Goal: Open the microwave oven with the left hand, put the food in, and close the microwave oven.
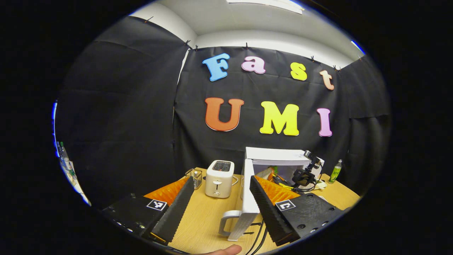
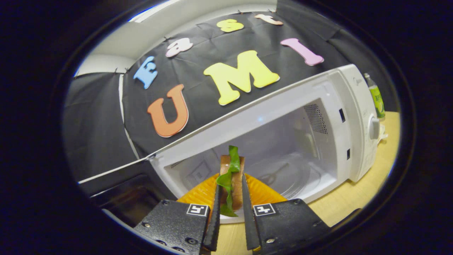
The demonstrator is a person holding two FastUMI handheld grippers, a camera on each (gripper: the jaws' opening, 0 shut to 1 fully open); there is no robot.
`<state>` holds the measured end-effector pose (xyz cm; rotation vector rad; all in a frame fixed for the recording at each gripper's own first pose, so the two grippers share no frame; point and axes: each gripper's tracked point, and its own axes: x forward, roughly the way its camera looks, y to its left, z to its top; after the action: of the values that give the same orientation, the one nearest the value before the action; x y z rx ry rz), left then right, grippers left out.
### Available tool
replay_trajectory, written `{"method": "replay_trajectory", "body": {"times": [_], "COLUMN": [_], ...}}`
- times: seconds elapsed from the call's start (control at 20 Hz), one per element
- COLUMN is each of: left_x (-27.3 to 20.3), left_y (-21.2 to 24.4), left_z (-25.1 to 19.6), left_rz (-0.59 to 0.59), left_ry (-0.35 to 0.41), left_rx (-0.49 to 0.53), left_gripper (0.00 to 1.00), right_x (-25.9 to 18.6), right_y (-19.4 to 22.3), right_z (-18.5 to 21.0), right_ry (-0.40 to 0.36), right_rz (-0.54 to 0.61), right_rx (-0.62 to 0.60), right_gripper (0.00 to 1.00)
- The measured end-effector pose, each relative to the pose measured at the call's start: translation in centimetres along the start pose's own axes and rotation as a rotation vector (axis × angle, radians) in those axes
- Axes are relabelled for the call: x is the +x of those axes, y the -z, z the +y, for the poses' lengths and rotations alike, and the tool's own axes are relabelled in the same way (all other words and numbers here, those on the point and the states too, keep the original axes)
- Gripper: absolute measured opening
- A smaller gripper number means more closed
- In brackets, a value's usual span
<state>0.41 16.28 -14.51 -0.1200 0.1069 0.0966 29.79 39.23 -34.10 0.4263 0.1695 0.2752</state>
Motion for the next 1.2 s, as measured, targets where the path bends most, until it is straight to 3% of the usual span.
{"method": "replay_trajectory", "body": {"times": [0.05, 0.1, 0.15, 0.2, 0.25, 0.3, 0.35, 0.45, 0.5, 0.75, 0.9, 0.95, 1.05, 1.1, 1.15, 1.2], "left_x": [0.2, 0.4, 0.7, 0.9, 1.0, 1.2, 1.3, 1.4, 1.5, 1.0, 0.7, 0.7, 0.3, 0.3, 0.5, 0.5], "left_y": [0.0, 0.0, 0.2, 0.2, 0.3, 0.2, 0.3, 1.1, 1.3, 2.4, 2.9, 3.1, 3.3, 3.5, 3.8, 4.4], "left_z": [0.1, 0.2, 0.1, 0.0, -0.1, -0.3, -0.5, -0.6, -0.7, 0.4, 1.4, 1.7, 2.4, 3.0, 3.4, 3.6], "left_rz": [0.001, -0.001, 0.0, 0.001, -0.002, -0.006, -0.006, 0.004, 0.009, 0.034, 0.038, 0.038, 0.032, 0.028, 0.032, 0.044], "left_ry": [-0.009, -0.016, -0.02, -0.02, -0.02, -0.019, -0.016, -0.02, -0.021, -0.058, -0.078, -0.083, -0.098, -0.11, -0.115, -0.117], "left_rx": [0.004, 0.008, 0.009, 0.008, 0.004, 0.0, -0.001, -0.001, 0.0, 0.018, 0.018, 0.018, 0.027, 0.029, 0.036, 0.044], "left_gripper": [0.95, 0.95, 0.95, 0.95, 0.95, 0.95, 0.95, 0.95, 0.95, 0.95, 0.95, 0.95, 0.95, 0.95, 0.95, 0.95], "right_x": [0.7, 1.2, 1.8, 2.3, 2.8, 3.1, 3.4, 3.9, 4.2, 4.1, 3.0, 2.4, 1.2, 0.4, -0.4, -1.3], "right_y": [-0.3, -0.6, -0.9, -1.0, -1.0, -0.9, -0.8, -0.2, 0.0, 0.8, 0.3, 0.3, 0.0, -0.3, -0.5, -0.6], "right_z": [-0.7, -1.4, -2.3, -3.1, -3.9, -4.5, -5.2, -6.9, -7.7, -9.3, -9.4, -9.3, -8.2, -7.6, -7.1, -6.5], "right_ry": [0.011, 0.024, 0.04, 0.054, 0.07, 0.081, 0.096, 0.138, 0.16, 0.203, 0.2, 0.196, 0.17, 0.157, 0.146, 0.128], "right_rz": [-0.005, -0.015, -0.019, -0.021, -0.026, -0.027, -0.028, -0.023, -0.018, -0.018, -0.026, -0.022, -0.014, -0.021, -0.026, -0.029], "right_rx": [0.024, 0.028, 0.019, 0.002, -0.02, -0.04, -0.066, -0.126, -0.158, -0.24, -0.221, -0.214, -0.221, -0.244, -0.271, -0.29], "right_gripper": [0.34, 0.28, 0.35, 0.35, 0.29, 0.35, 0.35, 0.35, 0.3, 0.29, 0.39, 0.52, 0.61, 0.73, 0.76, 0.91]}}
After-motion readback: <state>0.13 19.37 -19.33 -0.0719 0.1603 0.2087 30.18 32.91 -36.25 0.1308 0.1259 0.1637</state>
